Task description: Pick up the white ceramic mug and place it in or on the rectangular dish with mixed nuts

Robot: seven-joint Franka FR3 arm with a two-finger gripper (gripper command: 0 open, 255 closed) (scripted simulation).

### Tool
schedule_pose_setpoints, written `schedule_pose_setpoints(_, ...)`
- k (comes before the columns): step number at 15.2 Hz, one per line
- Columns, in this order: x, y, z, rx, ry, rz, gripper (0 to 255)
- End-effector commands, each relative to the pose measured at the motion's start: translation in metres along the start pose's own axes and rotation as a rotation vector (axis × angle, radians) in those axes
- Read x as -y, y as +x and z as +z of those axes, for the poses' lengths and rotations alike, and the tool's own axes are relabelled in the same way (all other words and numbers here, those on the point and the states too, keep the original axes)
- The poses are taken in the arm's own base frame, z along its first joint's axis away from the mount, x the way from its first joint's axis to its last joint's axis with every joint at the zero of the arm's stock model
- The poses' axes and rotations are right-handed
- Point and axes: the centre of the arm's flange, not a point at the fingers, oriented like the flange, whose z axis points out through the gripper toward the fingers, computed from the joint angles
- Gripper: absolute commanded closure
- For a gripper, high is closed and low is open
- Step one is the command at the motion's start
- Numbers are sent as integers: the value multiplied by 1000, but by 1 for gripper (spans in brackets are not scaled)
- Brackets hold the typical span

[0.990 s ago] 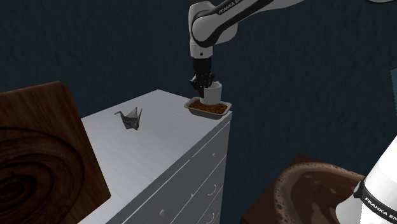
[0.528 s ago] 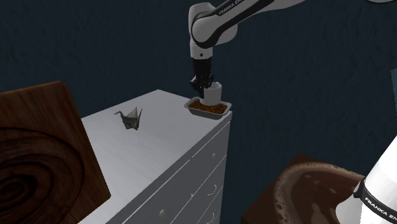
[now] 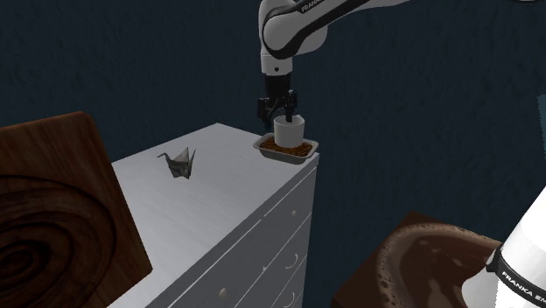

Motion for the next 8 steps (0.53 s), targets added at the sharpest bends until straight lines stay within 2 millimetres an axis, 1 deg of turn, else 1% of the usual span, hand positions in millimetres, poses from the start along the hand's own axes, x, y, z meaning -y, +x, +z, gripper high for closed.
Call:
schedule_pose_setpoints(1, -1, 1, -23, 0, 0, 0, 0)
schedule_pose_setpoints(2, -1, 1, -33, 0, 0, 0, 0)
schedule_pose_setpoints(8, -1, 1, -33, 0, 0, 0, 0)
